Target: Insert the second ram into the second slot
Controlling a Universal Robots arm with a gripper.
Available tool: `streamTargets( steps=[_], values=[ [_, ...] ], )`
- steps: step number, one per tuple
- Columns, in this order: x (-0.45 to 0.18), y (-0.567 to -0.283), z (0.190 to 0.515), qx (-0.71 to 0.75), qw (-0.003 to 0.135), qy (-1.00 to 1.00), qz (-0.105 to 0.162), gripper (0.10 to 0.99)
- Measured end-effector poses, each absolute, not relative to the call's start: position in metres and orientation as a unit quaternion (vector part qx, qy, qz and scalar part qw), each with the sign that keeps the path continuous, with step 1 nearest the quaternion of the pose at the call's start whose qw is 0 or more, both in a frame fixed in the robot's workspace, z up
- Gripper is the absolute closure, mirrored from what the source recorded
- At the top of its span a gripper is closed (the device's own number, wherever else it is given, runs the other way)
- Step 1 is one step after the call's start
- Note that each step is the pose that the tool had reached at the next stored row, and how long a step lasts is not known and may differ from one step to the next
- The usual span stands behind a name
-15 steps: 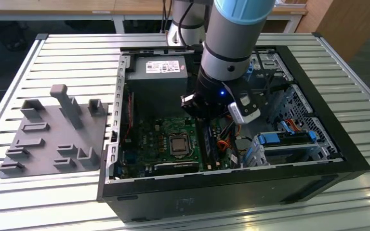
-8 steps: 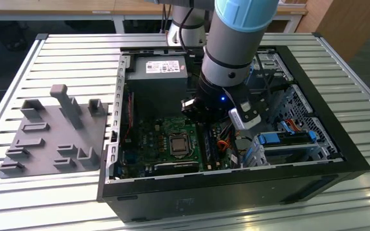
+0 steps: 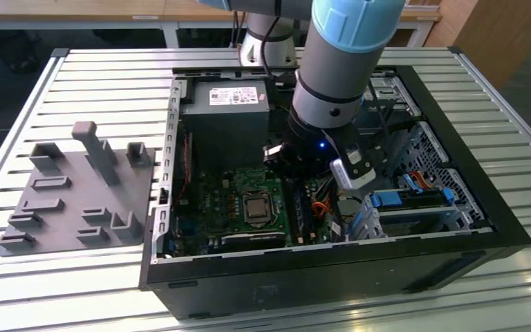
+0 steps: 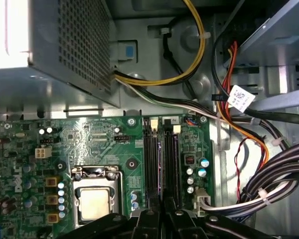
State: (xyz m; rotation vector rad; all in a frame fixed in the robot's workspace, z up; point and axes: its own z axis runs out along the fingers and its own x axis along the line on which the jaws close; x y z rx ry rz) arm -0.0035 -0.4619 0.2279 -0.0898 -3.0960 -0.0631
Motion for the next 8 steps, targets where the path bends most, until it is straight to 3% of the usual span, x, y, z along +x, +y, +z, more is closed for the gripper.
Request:
streamTargets(
  steps=[8],
  values=[
    [-0.0018,-0.4619,0.2234,-0.018,0.022,-0.999,-0.021,0.945]
  ],
)
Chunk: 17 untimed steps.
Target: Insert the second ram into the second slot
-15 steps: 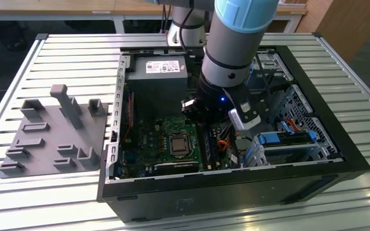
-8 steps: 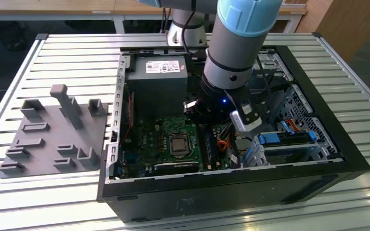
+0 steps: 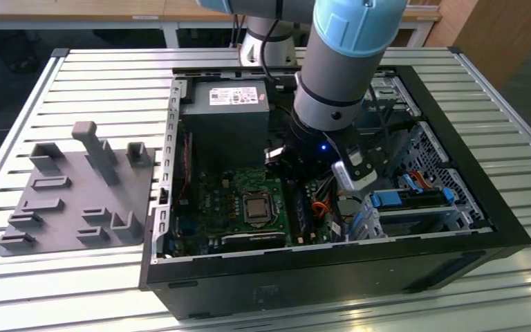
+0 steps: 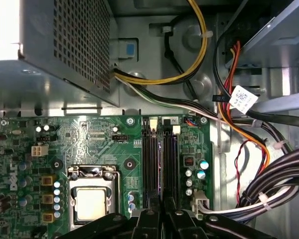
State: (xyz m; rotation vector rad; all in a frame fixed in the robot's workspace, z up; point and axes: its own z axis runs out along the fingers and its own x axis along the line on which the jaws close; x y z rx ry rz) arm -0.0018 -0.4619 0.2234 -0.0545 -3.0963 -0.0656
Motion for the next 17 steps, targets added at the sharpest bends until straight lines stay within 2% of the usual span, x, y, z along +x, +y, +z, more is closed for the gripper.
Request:
streamTargets(
  steps=[17],
  values=[
    [-0.0053,-0.4619,0.2181,-0.011,0.022,-0.999,-0.028,0.945]
  ],
)
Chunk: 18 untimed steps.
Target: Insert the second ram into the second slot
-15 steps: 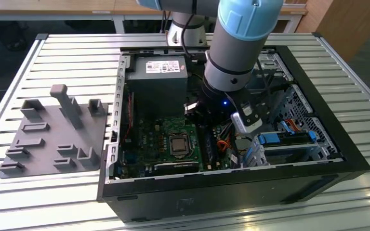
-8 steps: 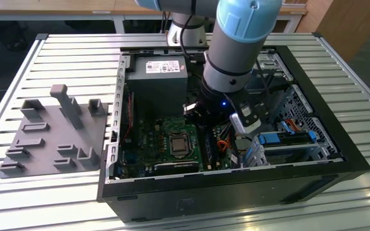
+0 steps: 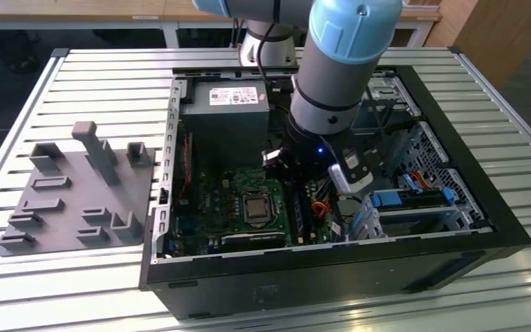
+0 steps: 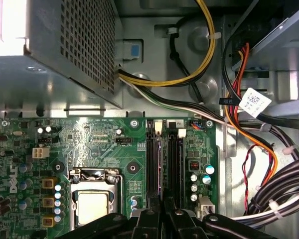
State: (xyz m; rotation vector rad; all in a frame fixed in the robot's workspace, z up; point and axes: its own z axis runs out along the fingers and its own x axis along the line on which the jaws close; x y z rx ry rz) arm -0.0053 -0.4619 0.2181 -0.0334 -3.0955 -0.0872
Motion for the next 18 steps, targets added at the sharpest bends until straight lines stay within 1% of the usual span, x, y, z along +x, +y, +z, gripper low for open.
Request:
streamTargets(
  steps=[18],
  values=[
    [-0.0055,-0.4619,0.2130,-0.010,0.022,-0.999,-0.028,0.945]
  ],
)
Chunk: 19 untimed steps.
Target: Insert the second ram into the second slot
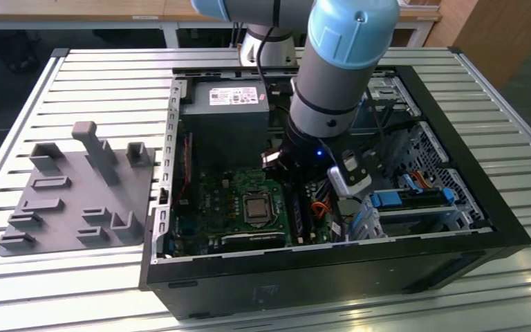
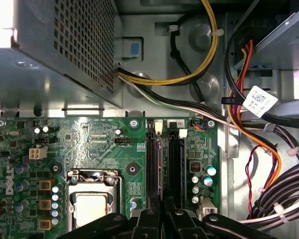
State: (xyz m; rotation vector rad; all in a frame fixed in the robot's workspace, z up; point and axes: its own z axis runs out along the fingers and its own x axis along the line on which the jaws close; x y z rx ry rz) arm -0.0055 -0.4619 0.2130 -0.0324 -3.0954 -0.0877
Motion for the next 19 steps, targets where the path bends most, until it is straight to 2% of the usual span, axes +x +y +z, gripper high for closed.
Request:
streamTargets(
  steps=[19],
  values=[
    [-0.0074,-0.4614,0.2070,-0.010,0.022,-0.999,-0.028,0.945]
  ],
)
